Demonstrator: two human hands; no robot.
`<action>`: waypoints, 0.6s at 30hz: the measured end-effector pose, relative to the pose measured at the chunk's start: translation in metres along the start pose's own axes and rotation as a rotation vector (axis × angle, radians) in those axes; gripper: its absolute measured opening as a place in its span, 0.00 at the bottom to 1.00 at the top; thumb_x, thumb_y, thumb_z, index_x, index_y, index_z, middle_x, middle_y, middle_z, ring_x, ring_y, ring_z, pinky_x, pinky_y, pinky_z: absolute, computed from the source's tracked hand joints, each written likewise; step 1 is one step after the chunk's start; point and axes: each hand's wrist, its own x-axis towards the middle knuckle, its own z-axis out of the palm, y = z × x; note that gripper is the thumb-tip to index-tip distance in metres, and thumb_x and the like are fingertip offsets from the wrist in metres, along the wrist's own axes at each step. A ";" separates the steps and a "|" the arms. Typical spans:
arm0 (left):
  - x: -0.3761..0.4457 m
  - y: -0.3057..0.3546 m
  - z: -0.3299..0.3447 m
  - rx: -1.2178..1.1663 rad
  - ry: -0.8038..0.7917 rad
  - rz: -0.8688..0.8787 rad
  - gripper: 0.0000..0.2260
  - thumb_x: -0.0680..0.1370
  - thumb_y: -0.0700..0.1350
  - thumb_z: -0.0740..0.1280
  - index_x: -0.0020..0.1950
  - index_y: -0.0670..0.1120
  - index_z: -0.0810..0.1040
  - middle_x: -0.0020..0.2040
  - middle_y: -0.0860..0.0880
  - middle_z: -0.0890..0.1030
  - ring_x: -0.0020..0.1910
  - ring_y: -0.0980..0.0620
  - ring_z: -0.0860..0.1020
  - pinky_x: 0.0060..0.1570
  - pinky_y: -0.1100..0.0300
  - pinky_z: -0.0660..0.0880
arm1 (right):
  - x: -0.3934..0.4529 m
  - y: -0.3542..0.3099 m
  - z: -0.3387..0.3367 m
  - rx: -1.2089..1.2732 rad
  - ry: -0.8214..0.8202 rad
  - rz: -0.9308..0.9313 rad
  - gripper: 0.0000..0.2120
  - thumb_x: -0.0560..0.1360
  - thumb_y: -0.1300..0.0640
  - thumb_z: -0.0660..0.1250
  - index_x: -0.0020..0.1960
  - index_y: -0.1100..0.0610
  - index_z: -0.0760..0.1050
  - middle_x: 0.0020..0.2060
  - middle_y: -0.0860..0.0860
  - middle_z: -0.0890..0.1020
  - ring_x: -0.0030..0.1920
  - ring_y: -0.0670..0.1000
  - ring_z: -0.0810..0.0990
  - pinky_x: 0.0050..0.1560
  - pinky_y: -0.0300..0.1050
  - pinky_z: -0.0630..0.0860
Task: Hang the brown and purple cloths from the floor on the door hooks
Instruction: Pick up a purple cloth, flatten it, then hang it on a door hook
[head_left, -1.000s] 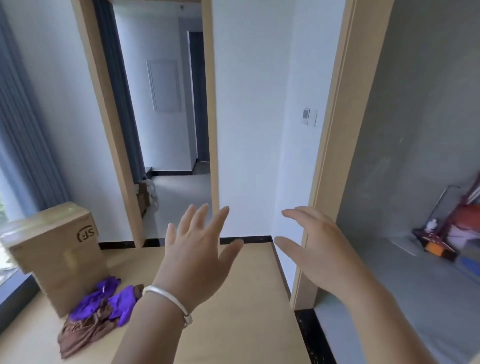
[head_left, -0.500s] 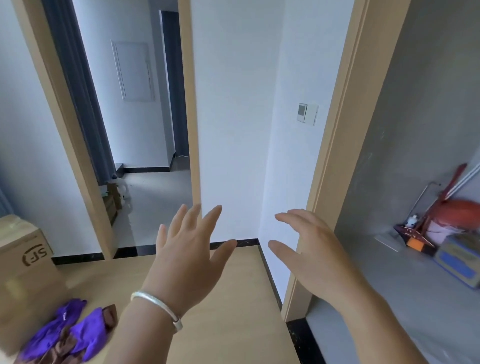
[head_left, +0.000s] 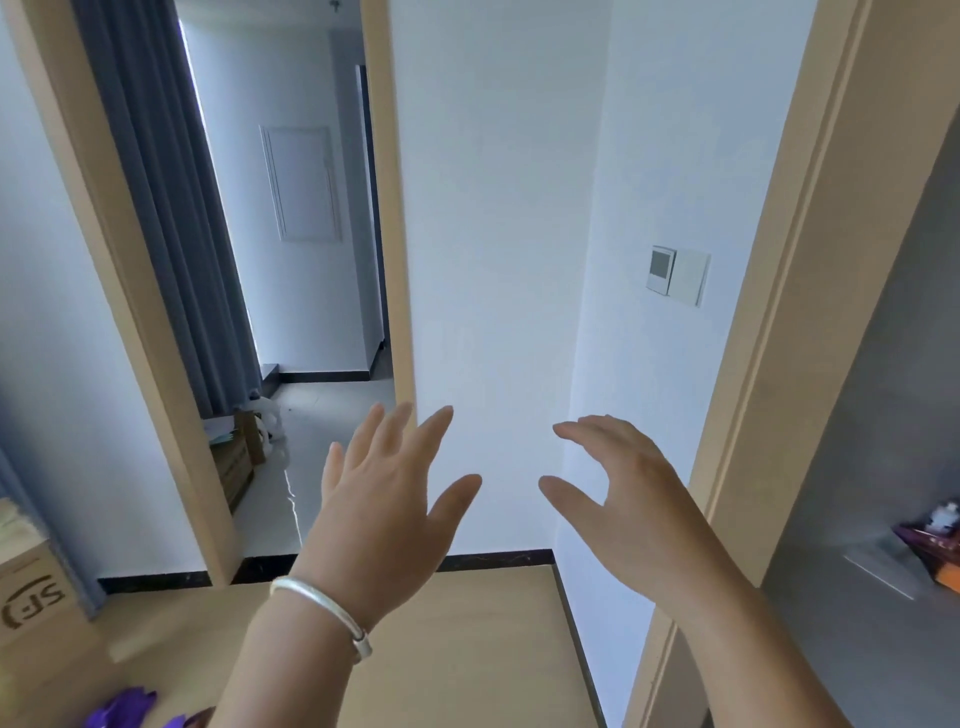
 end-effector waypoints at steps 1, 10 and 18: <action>0.015 0.001 0.006 0.004 -0.002 -0.002 0.28 0.78 0.65 0.51 0.76 0.62 0.47 0.78 0.56 0.47 0.76 0.55 0.40 0.73 0.48 0.42 | 0.014 0.009 0.001 0.000 -0.002 -0.003 0.22 0.76 0.44 0.64 0.69 0.43 0.67 0.68 0.37 0.66 0.70 0.38 0.62 0.65 0.35 0.60; 0.120 -0.022 0.050 0.011 -0.012 -0.027 0.29 0.77 0.65 0.51 0.76 0.61 0.47 0.78 0.54 0.49 0.77 0.53 0.40 0.74 0.46 0.44 | 0.118 0.063 0.033 -0.005 -0.033 -0.012 0.23 0.75 0.43 0.64 0.69 0.42 0.67 0.69 0.37 0.65 0.70 0.38 0.61 0.68 0.38 0.60; 0.224 -0.086 0.083 -0.006 -0.018 -0.040 0.29 0.77 0.65 0.51 0.76 0.61 0.47 0.78 0.54 0.48 0.76 0.54 0.39 0.74 0.47 0.42 | 0.227 0.079 0.097 -0.036 -0.040 -0.029 0.23 0.76 0.43 0.64 0.70 0.42 0.66 0.69 0.36 0.65 0.70 0.36 0.58 0.64 0.32 0.57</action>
